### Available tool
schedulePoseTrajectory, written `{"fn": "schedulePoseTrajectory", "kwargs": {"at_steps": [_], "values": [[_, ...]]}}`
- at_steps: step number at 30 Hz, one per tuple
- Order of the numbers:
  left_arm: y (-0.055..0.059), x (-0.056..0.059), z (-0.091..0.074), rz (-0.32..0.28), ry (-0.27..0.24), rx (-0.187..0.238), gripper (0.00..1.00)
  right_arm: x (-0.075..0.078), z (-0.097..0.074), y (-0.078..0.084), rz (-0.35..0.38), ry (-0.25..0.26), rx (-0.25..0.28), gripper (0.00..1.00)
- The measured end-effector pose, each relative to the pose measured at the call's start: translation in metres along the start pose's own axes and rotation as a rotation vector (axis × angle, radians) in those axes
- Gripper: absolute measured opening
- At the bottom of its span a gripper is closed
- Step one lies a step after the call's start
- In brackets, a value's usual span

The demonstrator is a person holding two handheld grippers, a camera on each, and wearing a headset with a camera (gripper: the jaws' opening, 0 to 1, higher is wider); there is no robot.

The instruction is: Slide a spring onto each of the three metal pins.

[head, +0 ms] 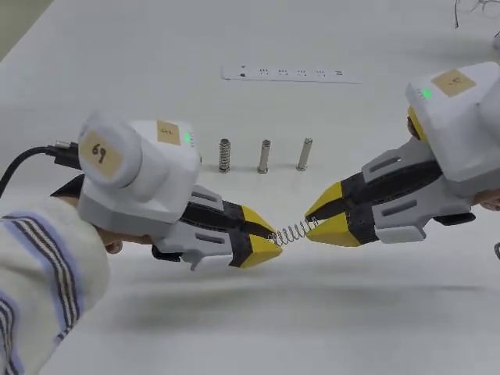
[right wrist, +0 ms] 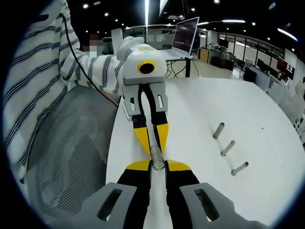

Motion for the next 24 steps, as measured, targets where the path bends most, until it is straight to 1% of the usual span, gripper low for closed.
{"fn": "schedulePoseTrajectory", "kwargs": {"at_steps": [5, 17, 24], "values": [[0.000, 0.001, 0.005, 0.006, -0.005, 0.006, 0.01, 0.000, -0.001, -0.002, 0.002, -0.002, -0.055, 0.08], [0.002, 0.007, 0.016, 0.002, 0.003, 0.021, 0.01, -0.005, 0.000, -0.010, -0.024, -0.029, -0.129, 0.08], [0.003, 0.008, 0.019, -0.012, 0.000, 0.042, 0.01, -0.005, 0.001, -0.013, -0.036, -0.033, -0.172, 0.08]]}}
Point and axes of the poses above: the centre of the closed fingertips' face, and the gripper's own axes: z roughly forward along the fingers, x roughly to its right, y roughly out of its underside, the point moved 7 cm from there along -z, roughly backward along the fingers, and after that the axes turned 4 degrees about -x, right-handed, at the moved point
